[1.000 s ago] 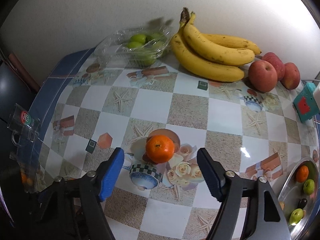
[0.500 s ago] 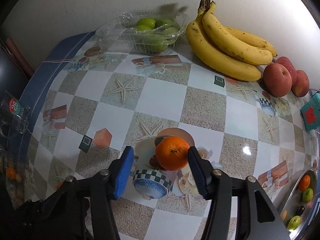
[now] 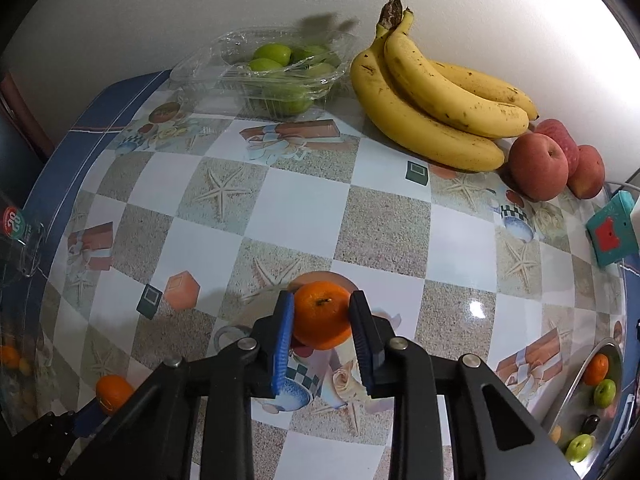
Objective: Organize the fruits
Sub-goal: 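Grasp an orange with the left gripper while the right gripper grasps another orange, then lift both oranges and carry them toward the basin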
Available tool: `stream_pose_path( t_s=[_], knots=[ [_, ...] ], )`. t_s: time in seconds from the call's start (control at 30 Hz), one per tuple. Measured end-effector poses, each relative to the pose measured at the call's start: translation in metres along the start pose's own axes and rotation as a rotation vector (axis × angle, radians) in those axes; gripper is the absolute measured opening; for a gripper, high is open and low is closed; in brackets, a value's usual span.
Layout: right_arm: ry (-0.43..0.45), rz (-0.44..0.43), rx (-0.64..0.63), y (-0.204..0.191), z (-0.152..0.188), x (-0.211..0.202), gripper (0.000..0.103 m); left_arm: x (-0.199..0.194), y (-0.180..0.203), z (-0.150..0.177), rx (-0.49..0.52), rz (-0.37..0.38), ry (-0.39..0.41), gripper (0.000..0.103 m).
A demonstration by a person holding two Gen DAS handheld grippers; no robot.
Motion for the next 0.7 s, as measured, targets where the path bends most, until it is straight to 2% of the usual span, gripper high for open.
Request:
stream_pose_path(
  t_s=[0.23,0.3,0.37,0.7],
  knots=[
    [0.013,0.010,-0.018,-0.002,0.002,-0.003,0.028,-0.009,-0.009,-0.001,-0.020,0.020,0.012,0.039],
    [0.017,0.002,-0.016,-0.002,0.002,-0.004,0.024,-0.012,-0.012,-0.003,-0.024,0.019,0.012,0.039],
    [0.027,0.001,-0.018,-0.003,0.000,-0.007,0.011,-0.015,-0.016,-0.002,-0.030,0.014,0.013,0.039],
    [0.013,-0.026,0.026,0.006,-0.001,-0.011,0.011,-0.020,-0.031,-0.002,-0.070,0.007,0.013,0.039]
  ],
)
Point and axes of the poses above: each gripper's, at about its wrist camera, not at the fingertips, and x roughly the way its jaws point, y to its right, z to its underside, the point moved 9 cm from there along x, roughly the way its jaws point, and after that the axes turned 7 degrees about y, right-handed, at the moved point
